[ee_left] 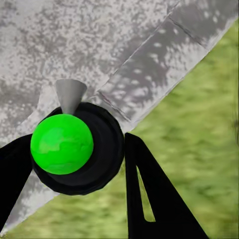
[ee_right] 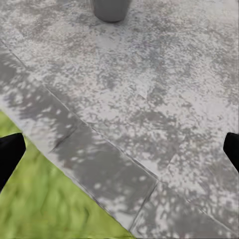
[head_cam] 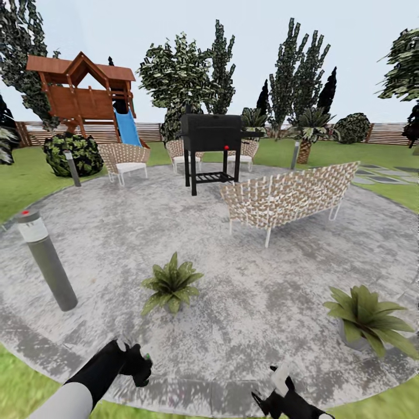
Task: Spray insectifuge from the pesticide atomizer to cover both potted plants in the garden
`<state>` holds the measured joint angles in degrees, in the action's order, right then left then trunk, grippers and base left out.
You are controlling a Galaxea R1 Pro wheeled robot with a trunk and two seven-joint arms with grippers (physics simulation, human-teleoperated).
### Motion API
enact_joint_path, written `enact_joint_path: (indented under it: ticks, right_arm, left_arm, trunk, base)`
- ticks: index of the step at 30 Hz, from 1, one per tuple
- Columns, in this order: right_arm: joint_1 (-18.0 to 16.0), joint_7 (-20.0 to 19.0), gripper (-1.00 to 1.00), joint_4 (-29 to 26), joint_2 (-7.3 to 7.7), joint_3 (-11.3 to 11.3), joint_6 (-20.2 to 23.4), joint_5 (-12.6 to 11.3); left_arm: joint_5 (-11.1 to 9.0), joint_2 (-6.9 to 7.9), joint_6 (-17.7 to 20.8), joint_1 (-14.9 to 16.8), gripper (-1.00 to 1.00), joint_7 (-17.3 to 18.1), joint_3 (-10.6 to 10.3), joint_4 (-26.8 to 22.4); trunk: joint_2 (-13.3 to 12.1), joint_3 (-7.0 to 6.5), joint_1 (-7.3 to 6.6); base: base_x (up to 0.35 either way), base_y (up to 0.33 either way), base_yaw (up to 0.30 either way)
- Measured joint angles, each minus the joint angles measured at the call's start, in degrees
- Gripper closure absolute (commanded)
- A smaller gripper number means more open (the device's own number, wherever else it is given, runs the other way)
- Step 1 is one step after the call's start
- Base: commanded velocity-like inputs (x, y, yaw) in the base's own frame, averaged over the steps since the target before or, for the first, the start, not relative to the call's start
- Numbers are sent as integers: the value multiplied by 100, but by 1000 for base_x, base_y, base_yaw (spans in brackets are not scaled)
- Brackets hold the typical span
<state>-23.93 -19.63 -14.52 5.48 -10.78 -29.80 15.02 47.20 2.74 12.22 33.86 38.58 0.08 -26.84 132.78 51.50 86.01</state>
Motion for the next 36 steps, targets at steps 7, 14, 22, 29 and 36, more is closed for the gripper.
enact_joint_path:
  ticks: [7,14,22,29,36]
  right_arm:
    - [-224,-1662,-100,-1335,27,-21,980,16]
    - [-535,-2359,-100,-1424,26,-19,1010,364]
    - [-540,-2457,-100,-1391,-37,-69,1009,847]
    - [-540,-2804,100,-1438,-203,-59,998,1222]
    - [-540,-3132,100,-1451,-217,-59,991,1238]
  left_arm:
    - [0,299,-1430,43,100,1444,-5,221]
    - [38,262,-1566,57,100,1859,-64,223]
    - [61,107,-1541,66,100,1855,-62,223]
    - [87,-67,-1501,73,100,1864,-431,224]
    - [85,-132,-1494,100,100,2110,-539,224]
  trunk:
    - [0,0,-3]
    - [0,0,-4]
    - [0,0,-4]
    - [0,0,-4]
    - [0,0,-4]
  base:
    - [-223,0,0]
    - [-6,0,0]
    - [0,0,0]
    - [0,0,0]
    - [0,0,0]
